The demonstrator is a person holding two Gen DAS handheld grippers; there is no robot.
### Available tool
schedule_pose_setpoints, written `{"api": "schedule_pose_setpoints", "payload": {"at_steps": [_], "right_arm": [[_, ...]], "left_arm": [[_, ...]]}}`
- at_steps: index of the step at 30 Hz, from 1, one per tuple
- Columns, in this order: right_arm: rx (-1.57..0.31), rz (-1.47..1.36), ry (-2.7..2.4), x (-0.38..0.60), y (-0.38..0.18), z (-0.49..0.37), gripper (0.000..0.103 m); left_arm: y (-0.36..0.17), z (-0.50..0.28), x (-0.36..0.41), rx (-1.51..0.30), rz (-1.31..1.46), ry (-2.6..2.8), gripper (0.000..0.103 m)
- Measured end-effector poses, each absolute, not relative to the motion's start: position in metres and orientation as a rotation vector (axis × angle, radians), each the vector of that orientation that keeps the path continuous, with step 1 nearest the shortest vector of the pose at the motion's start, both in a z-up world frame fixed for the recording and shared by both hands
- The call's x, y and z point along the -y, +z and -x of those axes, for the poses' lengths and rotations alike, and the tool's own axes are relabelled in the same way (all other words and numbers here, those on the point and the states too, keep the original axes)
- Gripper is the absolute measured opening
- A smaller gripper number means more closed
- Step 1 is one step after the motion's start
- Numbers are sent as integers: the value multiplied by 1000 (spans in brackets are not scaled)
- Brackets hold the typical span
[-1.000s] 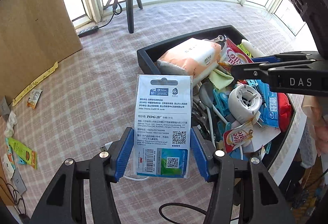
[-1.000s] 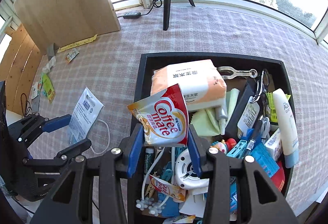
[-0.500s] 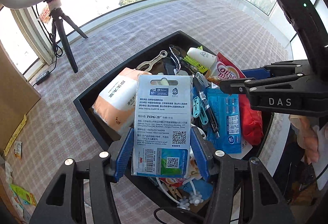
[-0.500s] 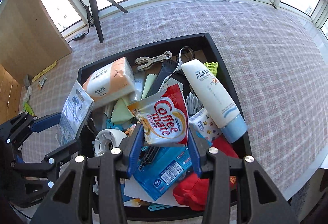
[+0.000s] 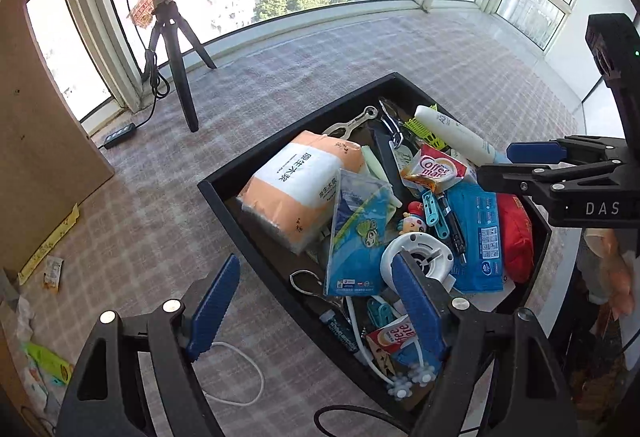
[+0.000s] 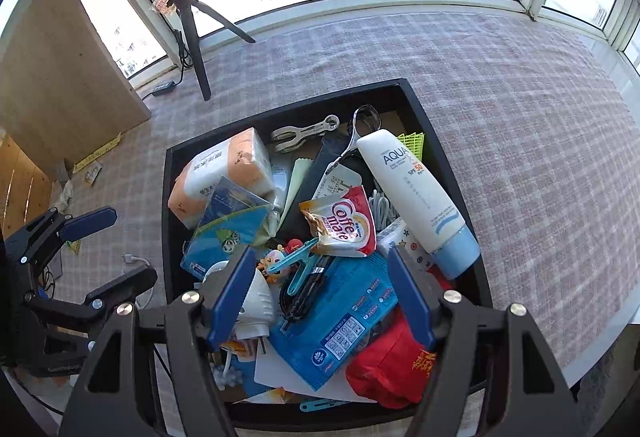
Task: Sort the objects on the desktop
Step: 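Move the left gripper to the green lotion bottle while the right approaches a Coffee-mate sachet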
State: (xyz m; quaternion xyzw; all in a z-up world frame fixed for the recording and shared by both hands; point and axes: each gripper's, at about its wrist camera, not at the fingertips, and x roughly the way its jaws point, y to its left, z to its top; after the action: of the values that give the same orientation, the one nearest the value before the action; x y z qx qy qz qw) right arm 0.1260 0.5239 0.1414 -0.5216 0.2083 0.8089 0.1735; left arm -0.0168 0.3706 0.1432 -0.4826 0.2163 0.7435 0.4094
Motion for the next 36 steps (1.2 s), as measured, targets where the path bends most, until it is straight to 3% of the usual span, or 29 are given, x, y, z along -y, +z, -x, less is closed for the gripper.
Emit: {"api": "schedule_pose_setpoints", "payload": {"at_steps": [13, 22, 36], "right_arm": [[-449, 1611, 2520, -421, 143, -79, 67], [-332, 1855, 2552, -336, 101, -50, 67], [-257, 1938, 2594, -280, 78, 4, 66]], "left_arm": [[104, 97, -222, -384, 1465, 2102, 73], [80, 107, -130, -291, 1588, 2228, 73], [67, 152, 30, 22, 1767, 2470, 72]]}}
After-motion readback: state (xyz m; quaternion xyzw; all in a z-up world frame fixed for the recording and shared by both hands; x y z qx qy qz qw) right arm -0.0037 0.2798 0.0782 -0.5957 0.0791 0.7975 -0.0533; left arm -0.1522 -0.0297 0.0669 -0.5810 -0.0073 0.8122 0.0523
